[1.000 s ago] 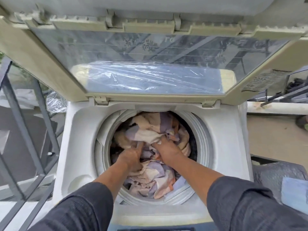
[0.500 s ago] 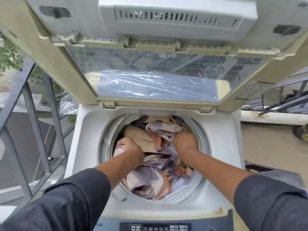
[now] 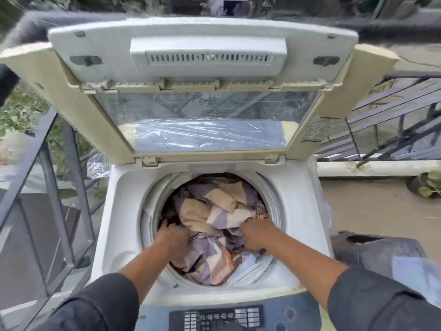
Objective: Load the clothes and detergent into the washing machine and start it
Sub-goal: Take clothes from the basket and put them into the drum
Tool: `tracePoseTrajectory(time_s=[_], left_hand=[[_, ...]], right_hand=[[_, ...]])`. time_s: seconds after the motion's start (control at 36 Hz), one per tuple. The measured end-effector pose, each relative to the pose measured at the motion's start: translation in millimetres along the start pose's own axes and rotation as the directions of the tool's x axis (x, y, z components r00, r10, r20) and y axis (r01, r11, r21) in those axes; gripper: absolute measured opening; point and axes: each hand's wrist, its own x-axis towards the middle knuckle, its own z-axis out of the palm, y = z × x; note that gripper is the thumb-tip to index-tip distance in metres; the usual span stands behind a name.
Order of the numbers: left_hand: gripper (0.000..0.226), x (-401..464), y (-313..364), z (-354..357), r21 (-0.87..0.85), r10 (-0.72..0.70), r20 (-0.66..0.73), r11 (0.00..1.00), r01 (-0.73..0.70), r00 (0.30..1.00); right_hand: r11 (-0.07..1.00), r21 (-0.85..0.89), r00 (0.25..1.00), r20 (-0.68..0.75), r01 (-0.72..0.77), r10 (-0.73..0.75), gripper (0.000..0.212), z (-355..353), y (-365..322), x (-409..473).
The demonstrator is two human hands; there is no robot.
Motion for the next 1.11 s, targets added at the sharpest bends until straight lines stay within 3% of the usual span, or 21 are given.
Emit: tracePoseTrajectory(time_s=[0.06, 0.14, 0.36, 0.56, 0.81, 0.97, 1.11], left_hand=[[0.049, -3.3, 2.6, -5.8, -0.05, 0.031, -0.039, 0.998, -0.033, 0.999], [0.063, -5.9, 9.7, -11.5, -0.204, 0.08, -0.088, 0.974, -0.097, 0.993], [0.035, -37.5, 44.6, -26.6, -0.542, 0.095, -0.285, 0.805, -0.242, 0.954], [0.025, -62.7, 101.3, -58.9, -0.558, 0.147, -0.416, 0.738, -0.38, 0.897], [0.022, -79.5, 139.6, -102.3, -0.559, 0.161, -0.564, 0.648, -0.518, 0.81], [0.016, -67.7, 210.1, -143.6, -0.539, 0.198, -0.624, 0.591, -0.6, 0.756], [0.017, -39.6, 270.5, -167.9, -0.626, 0.191, -0.584, 0.511, -0.588, 0.789]], right_hand=[[0.996, 0.093, 1.0, -0.019, 0.012, -0.01, 0.042, -3.4, -1.3, -7.3], [0.981, 0.186, 0.997, -0.076, 0.047, -0.033, 0.045, -8.8, -4.7, -23.0], [0.929, 0.348, 0.961, -0.274, 0.126, -0.028, 0.04, 3.4, -6.1, -75.0], [0.818, 0.546, 0.91, -0.407, 0.179, 0.073, 0.032, 10.8, 20.1, -127.9], [0.632, 0.7, 0.787, -0.575, 0.332, 0.224, 0.023, 19.8, 62.8, -154.1], [0.517, 0.791, 0.756, -0.547, 0.326, 0.36, 0.012, 43.8, 145.0, -164.4], [0.495, 0.836, 0.763, -0.475, 0.237, 0.438, 0.016, 62.0, 214.7, -150.6]])
